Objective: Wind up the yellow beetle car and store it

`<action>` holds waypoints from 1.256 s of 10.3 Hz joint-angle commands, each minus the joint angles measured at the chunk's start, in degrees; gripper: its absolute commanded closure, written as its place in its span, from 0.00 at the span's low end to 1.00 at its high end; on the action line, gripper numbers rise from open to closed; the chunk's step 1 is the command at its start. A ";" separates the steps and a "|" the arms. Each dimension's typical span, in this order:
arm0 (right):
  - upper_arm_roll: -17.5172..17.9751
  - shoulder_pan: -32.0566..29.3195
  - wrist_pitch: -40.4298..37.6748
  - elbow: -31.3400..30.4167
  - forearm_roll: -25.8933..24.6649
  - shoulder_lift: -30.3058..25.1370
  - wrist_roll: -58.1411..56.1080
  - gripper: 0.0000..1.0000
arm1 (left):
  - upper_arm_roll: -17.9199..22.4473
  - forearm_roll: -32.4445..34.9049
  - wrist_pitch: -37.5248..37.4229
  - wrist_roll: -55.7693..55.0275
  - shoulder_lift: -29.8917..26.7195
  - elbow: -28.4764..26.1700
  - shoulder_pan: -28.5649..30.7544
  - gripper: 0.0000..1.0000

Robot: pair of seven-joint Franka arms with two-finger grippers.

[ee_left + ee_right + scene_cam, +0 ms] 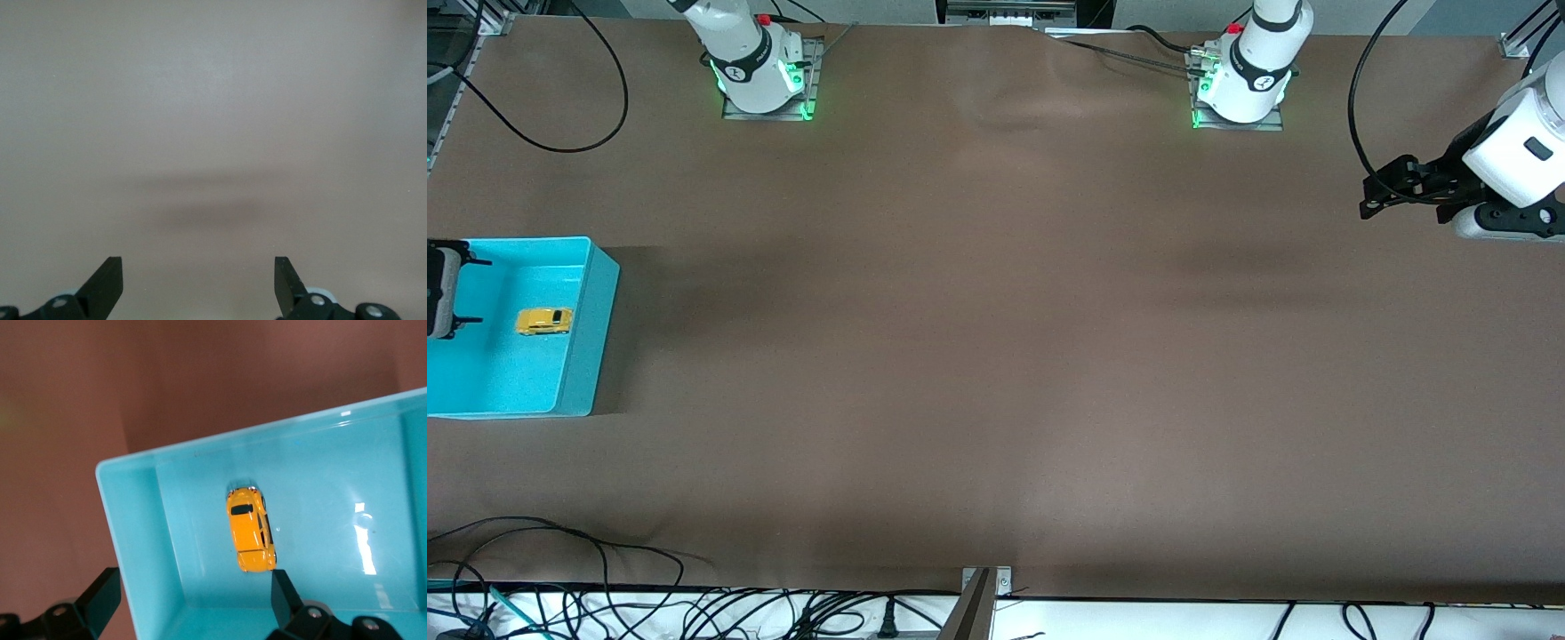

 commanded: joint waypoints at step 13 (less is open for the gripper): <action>12.15 7.63 -2.49 -3.27 3.12 -17.86 64.90 0.00 | -0.23 -0.58 -1.37 -0.55 0.75 1.94 0.07 0.00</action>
